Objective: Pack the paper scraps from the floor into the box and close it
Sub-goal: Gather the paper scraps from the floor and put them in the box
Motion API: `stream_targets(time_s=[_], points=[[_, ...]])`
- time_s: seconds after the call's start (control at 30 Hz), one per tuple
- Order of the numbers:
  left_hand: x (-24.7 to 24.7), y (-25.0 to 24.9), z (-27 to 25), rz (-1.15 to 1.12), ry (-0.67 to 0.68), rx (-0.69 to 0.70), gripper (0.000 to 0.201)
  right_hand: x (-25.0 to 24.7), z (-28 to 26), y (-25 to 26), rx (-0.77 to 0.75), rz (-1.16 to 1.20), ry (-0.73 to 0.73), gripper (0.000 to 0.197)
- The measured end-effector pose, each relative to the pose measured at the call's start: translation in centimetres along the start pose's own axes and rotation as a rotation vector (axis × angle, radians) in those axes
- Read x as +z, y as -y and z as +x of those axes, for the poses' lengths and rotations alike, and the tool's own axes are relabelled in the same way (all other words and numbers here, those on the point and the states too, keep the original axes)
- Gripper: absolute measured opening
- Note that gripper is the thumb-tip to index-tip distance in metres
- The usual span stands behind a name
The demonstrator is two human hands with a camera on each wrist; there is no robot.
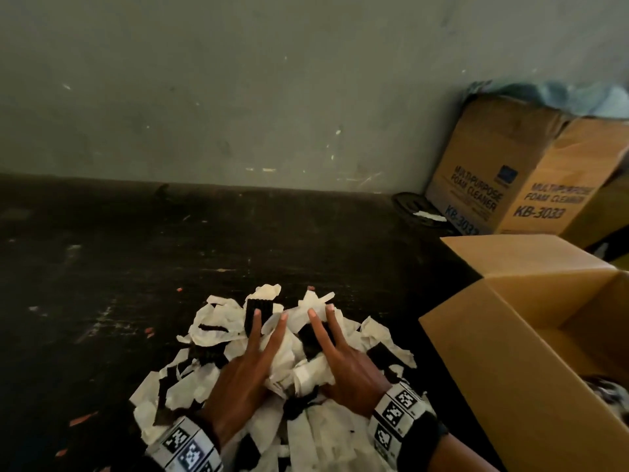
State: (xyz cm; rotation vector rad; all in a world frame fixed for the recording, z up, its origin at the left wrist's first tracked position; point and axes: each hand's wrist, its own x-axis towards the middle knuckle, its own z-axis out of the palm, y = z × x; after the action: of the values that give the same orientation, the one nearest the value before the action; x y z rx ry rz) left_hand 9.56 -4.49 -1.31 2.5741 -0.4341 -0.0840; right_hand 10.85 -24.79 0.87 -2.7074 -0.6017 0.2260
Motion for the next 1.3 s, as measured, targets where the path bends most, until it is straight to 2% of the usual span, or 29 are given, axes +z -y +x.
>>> stream_targets(time_s=[0.27, 0.43, 0.6, 0.73, 0.93, 1.03, 1.1, 1.2, 1.3], points=[[-6.9, -6.0, 1.8, 0.123, -0.148, 0.07, 0.101, -8.1, -1.2, 0.2, -0.099, 0.001, -0.197, 0.131], [-9.7, -12.3, 3.2, 0.118, -0.251, 0.122, 0.104, -14.5, -2.8, -2.2, -0.211, 0.018, -0.334, 0.133], [-9.1, -20.4, 5.8, 0.149, -0.351, 0.192, 0.113, -20.9, -6.0, -7.5, -0.325, -0.021, -0.399, 0.133], [-5.6, -28.4, 8.8, 0.148, -0.355, 0.239, 0.112, -25.6, -10.7, -14.6, -0.369, -0.032, -0.391, 0.129], [2.1, -38.0, 13.2, 0.047, -0.218, 0.273, 0.101, -28.6, -16.9, -25.5, -0.246, -0.002, -0.249, 0.126], [5.5, -41.2, 15.1, 0.014, -0.114, 0.266, 0.105, -28.4, -18.3, -30.3, -0.161, 0.071, -0.159, 0.111], [7.4, -43.0, 16.3, 0.011, -0.044, 0.243, 0.105, -27.9, -18.9, -33.0, -0.069, 0.071, -0.076, 0.108], [10.2, -44.7, 18.1, 0.047, 0.097, 0.216, 0.106, -27.0, -19.7, -36.2, 0.004, -0.034, 0.022, 0.121], [11.7, -46.6, 19.2, 0.13, 0.325, 0.173, 0.115, -26.1, -20.3, -39.1, 0.051, -0.083, 0.099, 0.132]])
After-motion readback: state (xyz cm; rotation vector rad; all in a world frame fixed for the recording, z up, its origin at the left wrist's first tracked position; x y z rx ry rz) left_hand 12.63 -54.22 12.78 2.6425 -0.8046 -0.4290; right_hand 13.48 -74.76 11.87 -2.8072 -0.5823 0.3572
